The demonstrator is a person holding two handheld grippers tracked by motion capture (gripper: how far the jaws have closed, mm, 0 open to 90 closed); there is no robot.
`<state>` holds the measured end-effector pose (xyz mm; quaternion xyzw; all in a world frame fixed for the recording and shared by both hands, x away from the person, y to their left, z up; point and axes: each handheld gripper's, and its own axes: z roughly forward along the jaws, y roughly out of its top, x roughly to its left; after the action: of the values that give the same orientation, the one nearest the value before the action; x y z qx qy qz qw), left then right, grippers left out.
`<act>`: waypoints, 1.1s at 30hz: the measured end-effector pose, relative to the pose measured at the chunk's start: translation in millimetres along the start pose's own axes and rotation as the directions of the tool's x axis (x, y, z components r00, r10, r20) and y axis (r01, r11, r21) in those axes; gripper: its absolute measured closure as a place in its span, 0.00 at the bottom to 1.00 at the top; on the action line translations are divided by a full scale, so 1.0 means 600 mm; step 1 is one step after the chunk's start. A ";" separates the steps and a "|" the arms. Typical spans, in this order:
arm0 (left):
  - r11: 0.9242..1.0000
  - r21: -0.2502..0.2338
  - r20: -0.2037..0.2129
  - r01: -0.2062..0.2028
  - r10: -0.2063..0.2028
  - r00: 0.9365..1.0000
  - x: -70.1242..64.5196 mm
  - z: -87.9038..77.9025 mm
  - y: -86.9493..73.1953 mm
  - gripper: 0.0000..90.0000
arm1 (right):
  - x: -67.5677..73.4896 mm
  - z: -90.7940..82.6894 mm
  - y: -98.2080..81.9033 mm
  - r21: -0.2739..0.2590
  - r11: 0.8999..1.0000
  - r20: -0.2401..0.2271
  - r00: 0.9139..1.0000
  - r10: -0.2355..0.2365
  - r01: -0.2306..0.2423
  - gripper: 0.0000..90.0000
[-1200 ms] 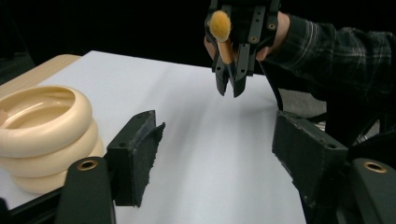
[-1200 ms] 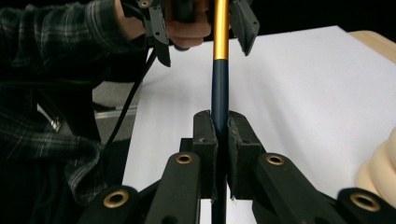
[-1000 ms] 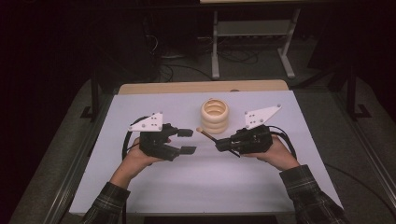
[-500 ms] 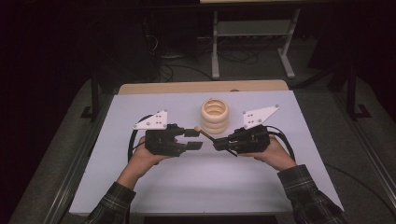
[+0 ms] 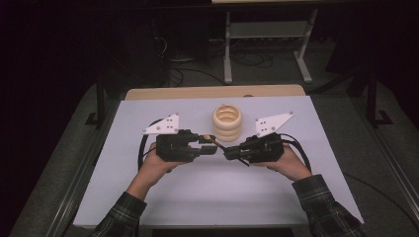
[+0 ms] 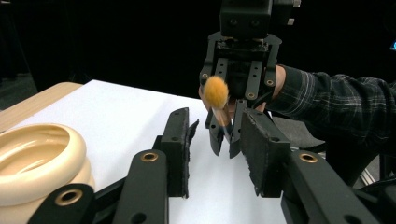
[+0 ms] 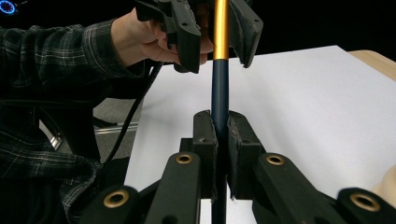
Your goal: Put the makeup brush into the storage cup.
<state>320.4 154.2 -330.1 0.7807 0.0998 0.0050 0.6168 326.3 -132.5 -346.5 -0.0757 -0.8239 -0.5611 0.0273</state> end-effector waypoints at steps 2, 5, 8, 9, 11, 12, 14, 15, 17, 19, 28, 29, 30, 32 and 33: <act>1.000 -0.001 0.001 0.000 0.000 1.000 0.000 0.000 0.001 0.72 | 0.000 0.001 0.000 -0.001 1.000 -0.001 1.000 -0.002 0.002 0.92; 1.000 -0.004 0.002 0.002 -0.002 1.000 0.000 0.000 0.003 0.73 | 0.000 0.003 -0.001 0.000 1.000 -0.002 1.000 -0.001 0.001 0.92; 1.000 -0.003 0.002 0.002 -0.002 1.000 0.000 0.001 0.003 0.74 | 0.000 0.004 0.000 -0.002 1.000 -0.001 1.000 -0.003 0.003 0.92; 1.000 -0.004 0.001 0.003 -0.003 1.000 0.000 0.001 0.004 0.74 | 0.000 0.004 0.000 -0.004 1.000 -0.002 1.000 -0.003 0.003 0.92; 1.000 -0.003 0.002 0.004 -0.004 1.000 0.000 0.003 0.004 0.76 | 0.000 0.004 0.000 -0.004 1.000 -0.002 1.000 -0.003 0.003 0.92; 1.000 -0.003 0.001 0.004 -0.004 1.000 0.000 0.003 0.004 0.77 | 0.000 0.004 0.000 -0.004 1.000 -0.004 1.000 -0.003 0.003 0.92; 1.000 -0.001 0.006 0.006 -0.006 1.000 0.000 0.004 0.004 0.79 | 0.000 0.005 -0.001 -0.002 1.000 -0.006 1.000 -0.002 0.002 0.92; 1.000 0.001 0.009 0.007 -0.007 1.000 0.000 0.004 0.005 0.80 | 0.000 0.005 -0.001 -0.001 1.000 -0.006 1.000 -0.001 0.001 0.92; 1.000 0.001 0.012 0.008 -0.008 1.000 0.000 0.005 0.005 0.82 | -0.001 0.006 -0.002 0.002 1.000 -0.007 1.000 -0.002 0.002 0.92; 1.000 0.001 0.014 0.011 -0.011 1.000 0.001 0.004 0.005 0.84 | -0.001 0.007 -0.002 0.006 1.000 -0.007 1.000 -0.005 0.005 0.92; 1.000 0.007 0.035 0.020 -0.021 0.999 0.001 0.005 0.005 0.89 | -0.001 0.008 -0.003 0.011 1.000 -0.010 1.000 -0.016 0.016 0.92; 1.000 0.008 0.040 0.024 -0.024 0.999 0.001 0.005 0.005 0.90 | -0.001 0.008 -0.003 0.013 1.000 -0.012 1.000 -0.017 0.017 0.92; 1.000 0.009 0.045 0.027 -0.028 0.999 0.002 0.005 0.005 0.90 | -0.001 0.008 -0.003 0.014 1.000 -0.012 1.000 -0.018 0.018 0.92; 0.999 0.012 0.056 0.031 -0.032 0.998 0.002 0.005 0.005 0.92 | -0.001 0.009 -0.003 0.017 1.000 -0.012 1.000 -0.023 0.023 0.92; 0.999 0.014 0.058 0.032 -0.033 0.998 0.002 0.005 0.005 0.92 | -0.001 0.009 -0.003 0.019 0.999 -0.013 1.000 -0.028 0.028 0.92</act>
<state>322.6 150.8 -328.2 0.7829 0.0945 -0.0287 0.6142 326.8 -128.1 -350.5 -0.0605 -0.8301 -0.5538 0.0253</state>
